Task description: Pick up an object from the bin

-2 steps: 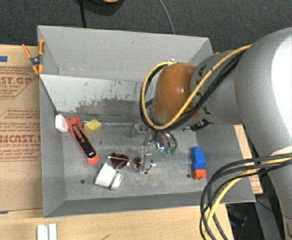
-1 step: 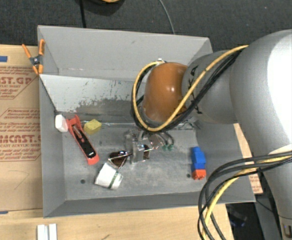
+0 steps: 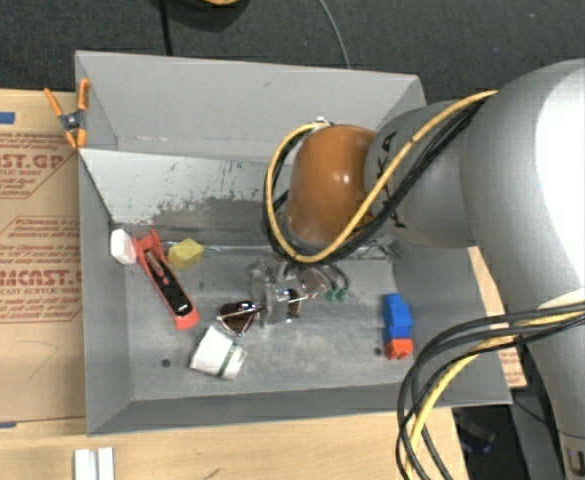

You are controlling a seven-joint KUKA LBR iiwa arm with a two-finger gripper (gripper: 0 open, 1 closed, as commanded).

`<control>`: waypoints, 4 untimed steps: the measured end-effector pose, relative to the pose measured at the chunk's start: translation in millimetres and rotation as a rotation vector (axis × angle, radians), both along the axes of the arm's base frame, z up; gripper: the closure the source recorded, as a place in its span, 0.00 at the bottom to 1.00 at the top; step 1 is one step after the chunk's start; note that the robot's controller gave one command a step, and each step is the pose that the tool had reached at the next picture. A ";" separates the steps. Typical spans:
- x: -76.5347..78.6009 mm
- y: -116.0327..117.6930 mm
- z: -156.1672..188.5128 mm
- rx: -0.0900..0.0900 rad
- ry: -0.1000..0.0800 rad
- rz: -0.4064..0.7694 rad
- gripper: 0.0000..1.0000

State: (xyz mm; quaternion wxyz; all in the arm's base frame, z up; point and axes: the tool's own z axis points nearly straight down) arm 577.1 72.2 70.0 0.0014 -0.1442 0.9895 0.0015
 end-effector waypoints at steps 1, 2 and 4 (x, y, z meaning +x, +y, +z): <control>-1.2 -0.1 2.7 -0.001 0.004 0.000 1.00; -1.9 -0.1 17.6 -0.001 0.005 0.001 1.00; -2.1 0.1 57.6 -0.001 0.007 0.001 1.00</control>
Offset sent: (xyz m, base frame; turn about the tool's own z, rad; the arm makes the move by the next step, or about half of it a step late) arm 0.0000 0.0001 0.0448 0.0000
